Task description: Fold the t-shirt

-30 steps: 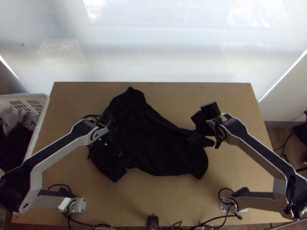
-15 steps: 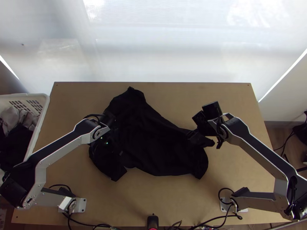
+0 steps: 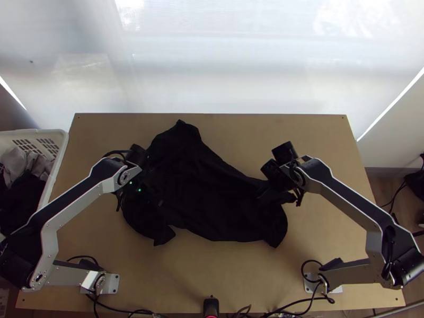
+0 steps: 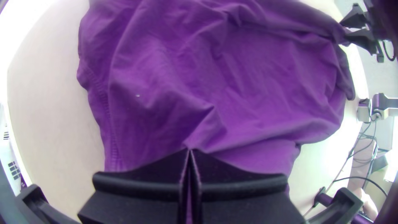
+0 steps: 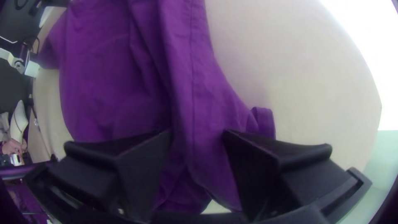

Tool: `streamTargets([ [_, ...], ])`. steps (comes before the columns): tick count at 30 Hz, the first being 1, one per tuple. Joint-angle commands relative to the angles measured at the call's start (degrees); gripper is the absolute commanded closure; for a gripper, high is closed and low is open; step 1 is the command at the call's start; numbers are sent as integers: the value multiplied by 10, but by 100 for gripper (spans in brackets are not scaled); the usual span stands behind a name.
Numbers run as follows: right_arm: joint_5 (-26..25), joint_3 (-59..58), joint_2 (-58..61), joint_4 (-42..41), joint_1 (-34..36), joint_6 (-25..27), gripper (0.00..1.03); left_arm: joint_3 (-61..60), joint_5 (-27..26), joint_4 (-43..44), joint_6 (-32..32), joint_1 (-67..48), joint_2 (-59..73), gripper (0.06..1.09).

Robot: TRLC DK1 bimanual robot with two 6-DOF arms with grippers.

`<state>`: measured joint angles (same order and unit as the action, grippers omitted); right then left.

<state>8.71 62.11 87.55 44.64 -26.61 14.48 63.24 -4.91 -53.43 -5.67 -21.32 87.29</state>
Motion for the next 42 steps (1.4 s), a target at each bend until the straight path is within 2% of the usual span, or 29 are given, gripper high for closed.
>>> streamTargets([
  [1,38,7,24,52,-3,25,95,19,3,0,-13,31,0,105],
  [2,38,11,21,68,-7,33,100,26,5,2,-18,40,4,105],
  [8,46,50,0,150,-39,52,100,110,11,2,-22,94,44,105],
  [17,151,214,13,355,-155,47,100,325,22,-19,-11,225,119,105],
  [24,163,253,15,374,-268,15,100,486,21,-60,-10,264,186,105],
  [27,163,231,31,368,-274,17,99,488,20,-86,-7,244,194,105],
  [28,163,223,32,365,-272,19,91,483,18,-97,-3,235,193,105],
  [30,163,212,32,345,-257,17,69,461,15,-106,9,218,181,98],
  [32,163,214,30,331,-241,14,45,429,1,-106,12,202,156,97],
  [34,163,219,29,309,-228,13,12,400,-12,-108,15,187,131,79],
  [35,163,223,28,299,-220,12,5,387,-24,-109,15,181,116,68],
  [37,162,237,26,271,-199,1,5,369,-33,-116,14,170,89,43],
  [40,155,261,33,215,-152,-14,5,360,-46,-128,14,160,47,23],
  [42,149,284,57,178,-114,-18,5,360,-46,-137,14,147,19,18],
])
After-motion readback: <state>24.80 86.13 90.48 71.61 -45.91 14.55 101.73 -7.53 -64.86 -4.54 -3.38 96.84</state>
